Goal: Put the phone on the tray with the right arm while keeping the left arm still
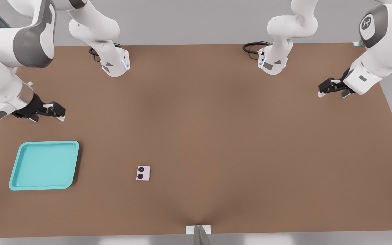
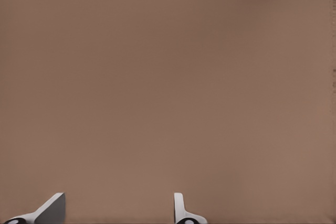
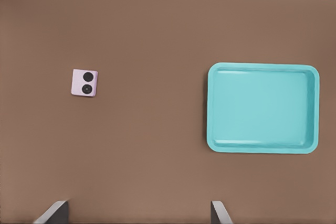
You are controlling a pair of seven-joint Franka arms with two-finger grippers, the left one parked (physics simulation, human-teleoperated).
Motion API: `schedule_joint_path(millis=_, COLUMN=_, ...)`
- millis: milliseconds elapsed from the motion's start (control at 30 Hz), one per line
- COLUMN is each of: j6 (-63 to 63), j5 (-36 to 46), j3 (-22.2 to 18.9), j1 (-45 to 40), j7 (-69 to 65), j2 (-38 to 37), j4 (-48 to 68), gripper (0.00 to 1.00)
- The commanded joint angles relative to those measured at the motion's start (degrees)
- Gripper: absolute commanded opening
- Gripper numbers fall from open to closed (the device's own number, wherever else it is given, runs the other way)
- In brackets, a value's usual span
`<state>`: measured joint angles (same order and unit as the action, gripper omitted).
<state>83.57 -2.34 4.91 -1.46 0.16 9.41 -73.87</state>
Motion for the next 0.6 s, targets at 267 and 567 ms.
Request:
schedule_joint_path(millis=267, j6=27.69, j5=-0.55, j3=0.62, j1=8.84, j7=9.42, j2=24.34, j4=0.21, gripper=1.0)
schedule_joint_path(millis=567, j6=45.71, j5=-0.91, j3=0.62, j1=13.15, j7=29.72, j2=42.71, j4=0.83, gripper=1.0)
